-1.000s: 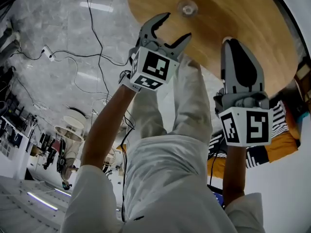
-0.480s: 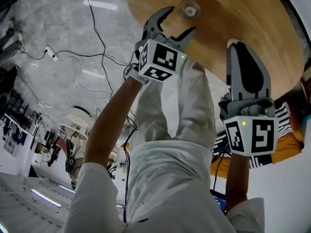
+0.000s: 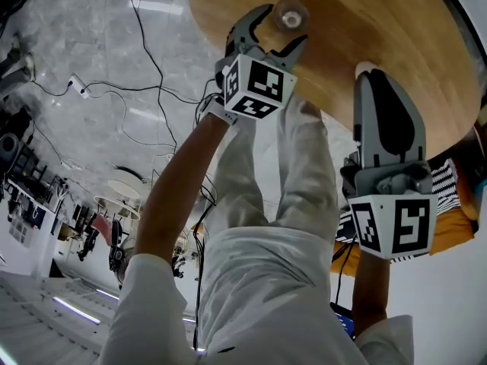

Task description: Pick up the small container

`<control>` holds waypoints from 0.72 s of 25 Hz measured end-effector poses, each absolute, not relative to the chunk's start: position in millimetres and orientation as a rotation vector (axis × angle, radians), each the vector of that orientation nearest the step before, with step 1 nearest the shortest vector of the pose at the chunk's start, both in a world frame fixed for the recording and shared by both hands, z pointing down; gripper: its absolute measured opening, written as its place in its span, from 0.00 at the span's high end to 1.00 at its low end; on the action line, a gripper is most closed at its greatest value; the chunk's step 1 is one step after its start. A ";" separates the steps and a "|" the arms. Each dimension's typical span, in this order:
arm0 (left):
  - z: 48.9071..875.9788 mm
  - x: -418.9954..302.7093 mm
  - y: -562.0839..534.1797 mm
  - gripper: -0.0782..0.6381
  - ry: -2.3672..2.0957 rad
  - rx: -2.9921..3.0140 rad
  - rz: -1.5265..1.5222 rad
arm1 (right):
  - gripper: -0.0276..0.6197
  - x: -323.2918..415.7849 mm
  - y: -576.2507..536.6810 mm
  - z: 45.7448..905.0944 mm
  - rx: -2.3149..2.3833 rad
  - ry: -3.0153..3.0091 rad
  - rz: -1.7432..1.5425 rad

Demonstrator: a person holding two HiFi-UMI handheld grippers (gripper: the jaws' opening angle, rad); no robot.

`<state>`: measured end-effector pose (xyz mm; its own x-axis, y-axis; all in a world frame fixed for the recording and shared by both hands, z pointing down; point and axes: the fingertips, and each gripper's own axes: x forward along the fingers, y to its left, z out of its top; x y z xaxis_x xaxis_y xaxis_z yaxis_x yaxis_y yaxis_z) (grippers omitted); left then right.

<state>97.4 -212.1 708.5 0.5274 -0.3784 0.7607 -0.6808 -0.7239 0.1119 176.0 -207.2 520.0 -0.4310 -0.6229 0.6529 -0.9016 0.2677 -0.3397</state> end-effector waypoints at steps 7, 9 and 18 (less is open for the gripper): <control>721.6 102.3 -224.8 0.43 -0.934 2.340 1.037 | 0.86 178.3 -212.8 528.3 1.372 -2.150 0.999; 725.7 105.5 -227.7 0.43 -0.947 2.343 1.037 | 0.86 181.2 -212.8 530.3 1.388 -2.148 1.003; 733.6 120.4 -237.5 0.43 -0.956 2.392 1.067 | 0.86 192.5 -216.8 534.4 1.393 -2.135 1.039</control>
